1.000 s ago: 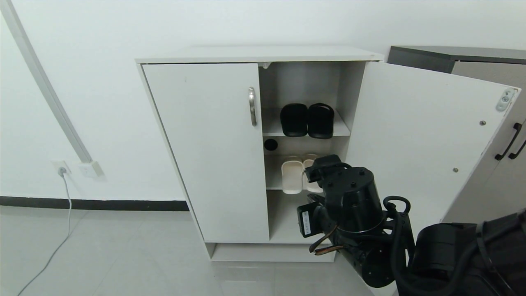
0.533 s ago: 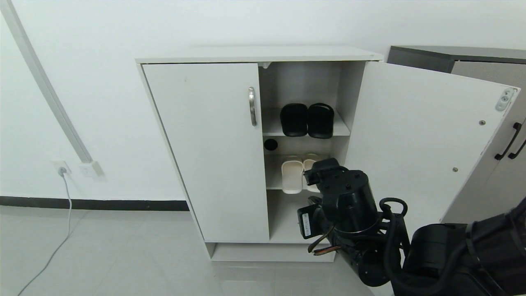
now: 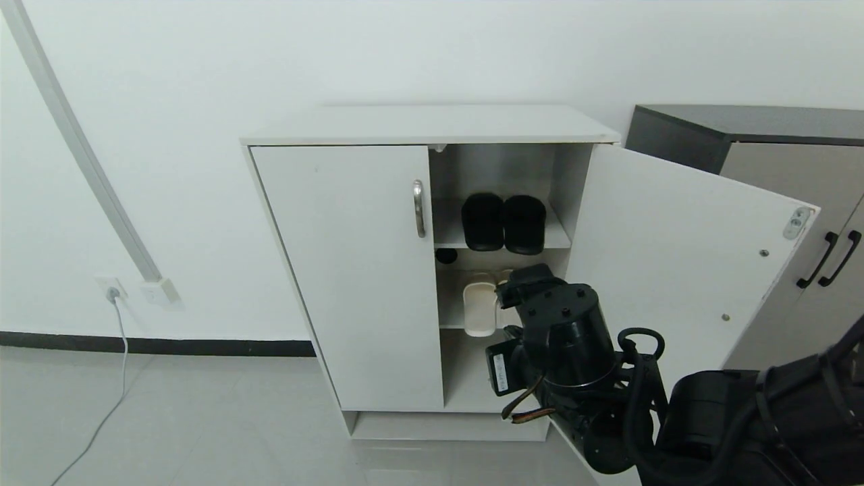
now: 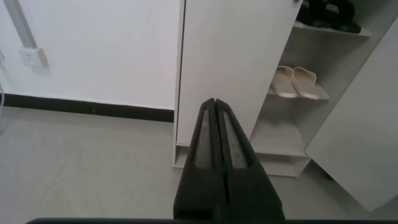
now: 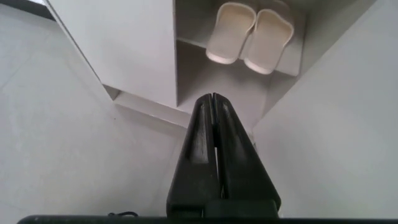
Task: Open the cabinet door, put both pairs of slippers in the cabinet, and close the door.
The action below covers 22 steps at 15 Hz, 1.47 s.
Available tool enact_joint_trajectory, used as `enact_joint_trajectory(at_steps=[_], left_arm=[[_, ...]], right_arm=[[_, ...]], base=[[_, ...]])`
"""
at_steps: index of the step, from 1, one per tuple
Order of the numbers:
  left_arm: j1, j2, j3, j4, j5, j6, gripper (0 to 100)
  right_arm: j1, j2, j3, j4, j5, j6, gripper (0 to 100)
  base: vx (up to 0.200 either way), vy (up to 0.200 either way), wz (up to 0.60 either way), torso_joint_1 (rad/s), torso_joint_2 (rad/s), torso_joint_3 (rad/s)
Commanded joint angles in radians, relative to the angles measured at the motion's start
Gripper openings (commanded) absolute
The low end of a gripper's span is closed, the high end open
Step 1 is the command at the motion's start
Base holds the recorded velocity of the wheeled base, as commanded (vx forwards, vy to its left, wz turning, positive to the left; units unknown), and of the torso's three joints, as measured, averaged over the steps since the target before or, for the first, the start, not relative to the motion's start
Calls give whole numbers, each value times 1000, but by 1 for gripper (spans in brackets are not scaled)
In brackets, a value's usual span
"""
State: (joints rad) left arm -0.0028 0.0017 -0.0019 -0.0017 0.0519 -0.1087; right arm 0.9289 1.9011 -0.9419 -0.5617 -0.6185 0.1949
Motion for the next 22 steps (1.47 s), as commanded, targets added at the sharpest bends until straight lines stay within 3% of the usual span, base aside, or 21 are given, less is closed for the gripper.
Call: enact_joint_trajectory(at_steps=[1, 12, 22], left_arm=[[1, 1, 0, 0, 0, 0, 0], [1, 1, 0, 0, 0, 0, 0], [1, 1, 0, 0, 0, 0, 0]], right_arm=[[1, 1, 0, 0, 0, 0, 0], [1, 1, 0, 0, -1, 0, 0], [-4, 0, 0, 0, -1, 0, 0]], base=[[0, 0, 0, 110, -466, -354], [0, 0, 0, 147, -476, -327], [0, 0, 0, 221, -533, -316]])
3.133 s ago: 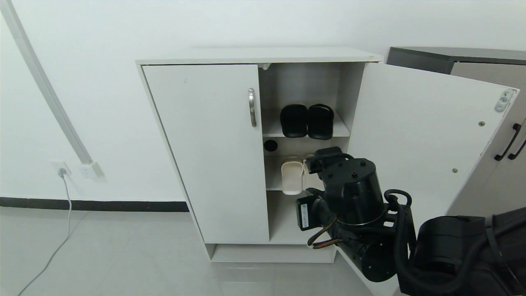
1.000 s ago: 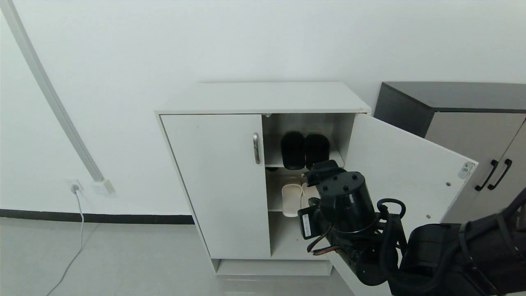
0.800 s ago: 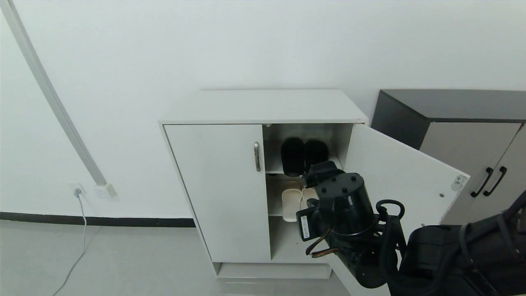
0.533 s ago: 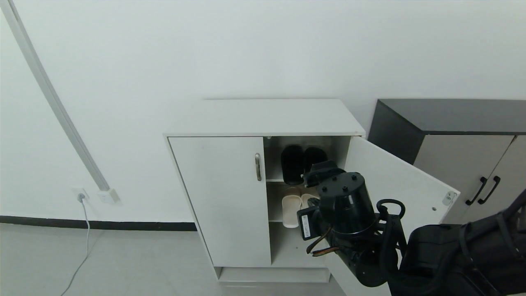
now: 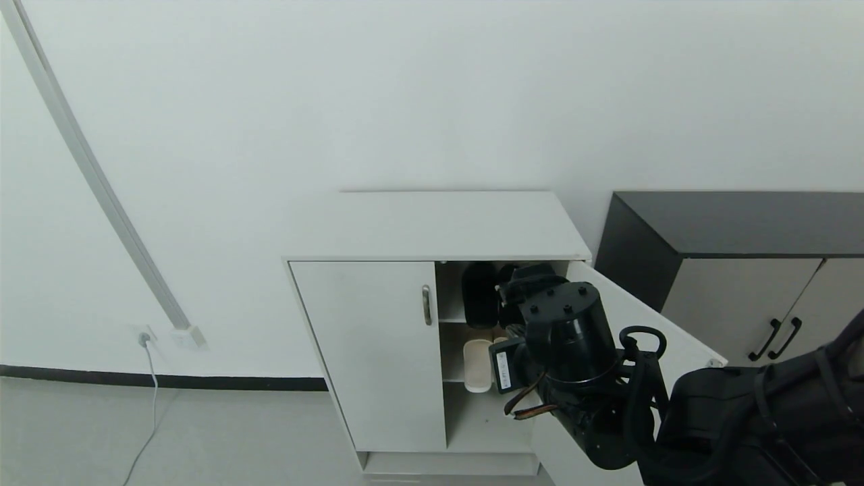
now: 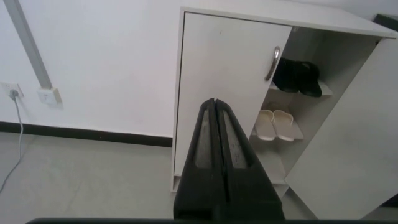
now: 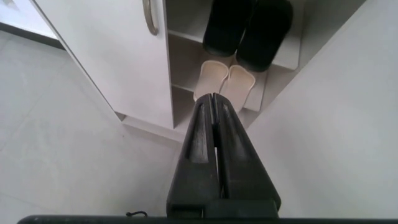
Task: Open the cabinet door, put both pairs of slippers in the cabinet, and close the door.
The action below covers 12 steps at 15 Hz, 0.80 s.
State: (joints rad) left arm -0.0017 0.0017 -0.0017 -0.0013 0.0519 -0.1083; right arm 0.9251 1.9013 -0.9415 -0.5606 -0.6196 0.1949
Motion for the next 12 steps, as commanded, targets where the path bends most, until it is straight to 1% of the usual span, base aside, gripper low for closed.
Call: enact_joint_trajectory(at_steps=[1, 5, 12], left_arm=[[0, 1, 0, 0, 0, -1, 0], [0, 1, 0, 0, 0, -1, 0], [0, 1, 0, 0, 0, -1, 0]], right_arm=[[0, -1, 0, -1, 0, 0, 0], [-3, -2, 1, -1, -2, 0, 0], [-25, -5, 1, -1, -5, 0, 0]], base=[[0, 0, 0, 261, -588, -330], [0, 0, 0, 262, -596, -333], [0, 0, 0, 185, -400, -219]])
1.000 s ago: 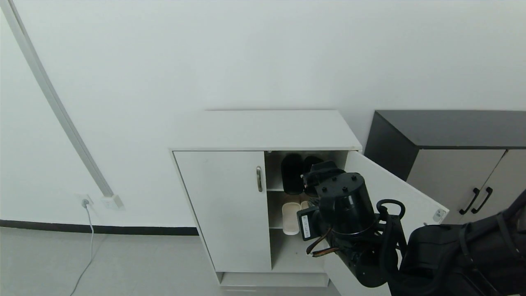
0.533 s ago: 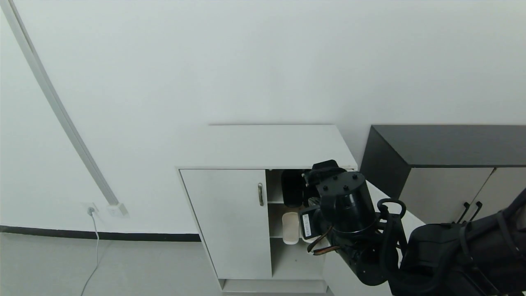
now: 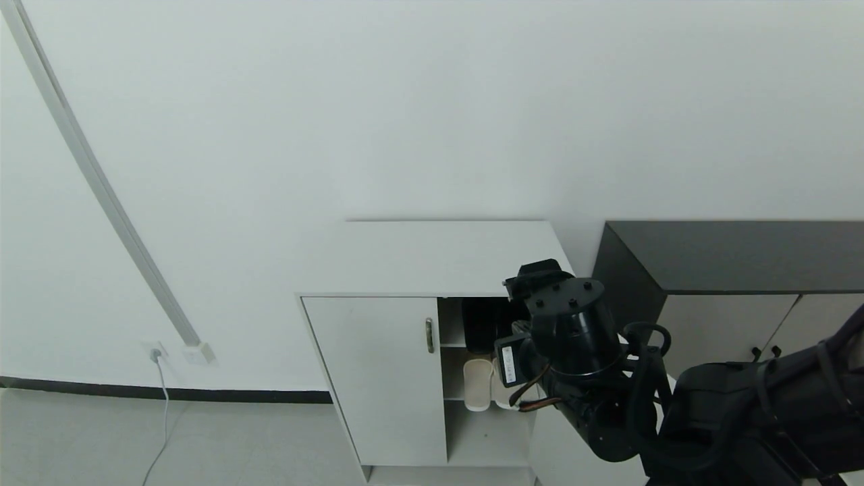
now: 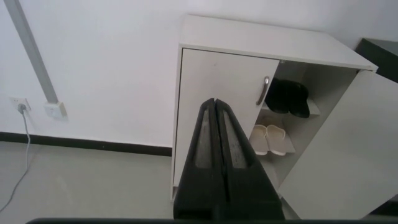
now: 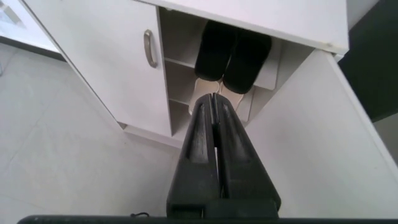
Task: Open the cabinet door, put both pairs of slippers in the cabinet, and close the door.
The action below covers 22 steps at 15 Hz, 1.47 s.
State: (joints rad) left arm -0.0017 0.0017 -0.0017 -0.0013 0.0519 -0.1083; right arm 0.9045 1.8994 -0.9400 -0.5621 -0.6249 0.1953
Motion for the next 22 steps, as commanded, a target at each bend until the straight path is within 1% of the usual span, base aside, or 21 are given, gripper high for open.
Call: enact_joint_trajectory(at_steps=[1, 5, 12, 16, 22], left_arm=[[0, 1, 0, 0, 0, -1, 0], [0, 1, 0, 0, 0, -1, 0], [0, 1, 0, 0, 0, -1, 0], [0, 1, 0, 0, 0, -1, 0], [0, 1, 0, 0, 0, -1, 0]], right_arm=[[-6, -2, 0, 1, 1, -1, 0], [-6, -2, 7, -1, 1, -5, 0], [-13, -3, 7, -1, 1, -7, 0], [-27, -2, 7, -1, 1, -8, 0], [-39, -13, 7, -1, 1, -20, 0]], base=[[0, 0, 0, 139, -315, -159], [0, 0, 0, 7, -18, -8], [0, 0, -600, 3, -2, 2], [0, 0, 0, 0, 0, 0], [-200, 0, 0, -1, -1, 3]])
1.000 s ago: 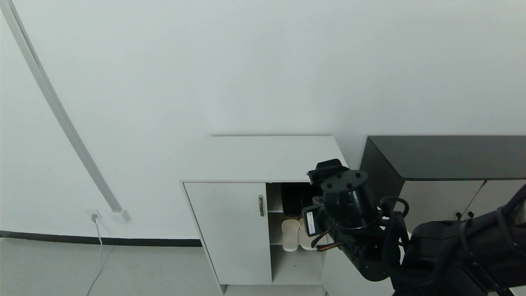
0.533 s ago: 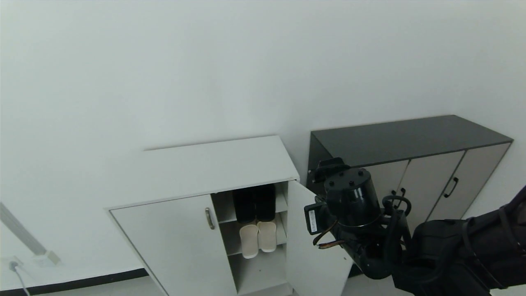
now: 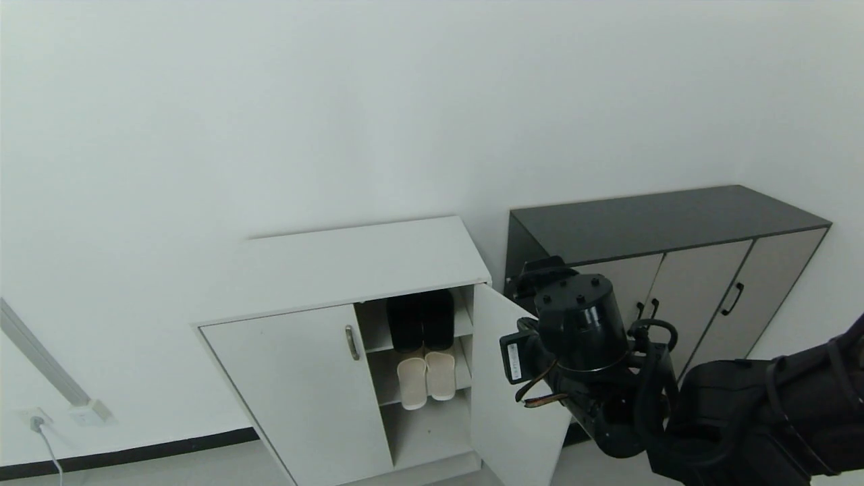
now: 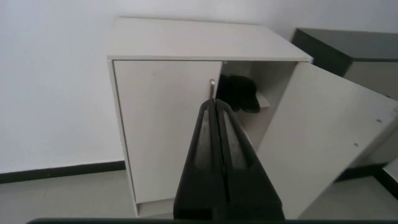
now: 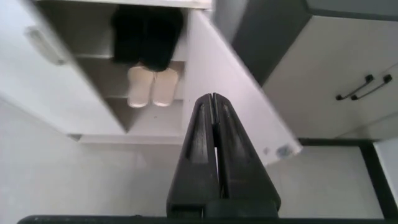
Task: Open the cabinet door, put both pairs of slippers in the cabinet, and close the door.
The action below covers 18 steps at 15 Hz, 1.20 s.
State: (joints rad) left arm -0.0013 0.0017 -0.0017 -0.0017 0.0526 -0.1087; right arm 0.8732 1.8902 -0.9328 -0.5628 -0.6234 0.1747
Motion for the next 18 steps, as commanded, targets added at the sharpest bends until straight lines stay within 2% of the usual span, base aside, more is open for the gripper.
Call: enact_joint_trajectory(at_steps=[1, 4, 6, 7, 9, 15, 18], left_arm=[[0, 1, 0, -1, 1, 0, 0], [0, 1, 0, 0, 1, -2, 0], [0, 1, 0, 0, 1, 0, 0], [0, 1, 0, 0, 1, 0, 0], [0, 1, 0, 0, 1, 0, 0], [0, 1, 0, 0, 1, -2, 0], [0, 1, 0, 0, 1, 0, 0]], right_arm=[[-14, -3, 0, 0, -1, 0, 0], [-106, 9, -28, -2, 11, -20, 0], [-174, 26, -47, -6, 74, -35, 0], [-226, 33, -77, -2, 146, -35, 0], [-281, 75, -124, 4, 168, -37, 0], [-410, 242, -233, 7, 283, -26, 0], [-438, 294, -247, 6, 320, -15, 0]], base=[[0, 0, 0, 0, 0, 0], [0, 0, 0, 0, 0, 0], [0, 0, 0, 0, 0, 0], [0, 0, 0, 0, 0, 0], [0, 0, 0, 0, 0, 0], [0, 0, 0, 0, 0, 0], [0, 0, 0, 0, 0, 0]])
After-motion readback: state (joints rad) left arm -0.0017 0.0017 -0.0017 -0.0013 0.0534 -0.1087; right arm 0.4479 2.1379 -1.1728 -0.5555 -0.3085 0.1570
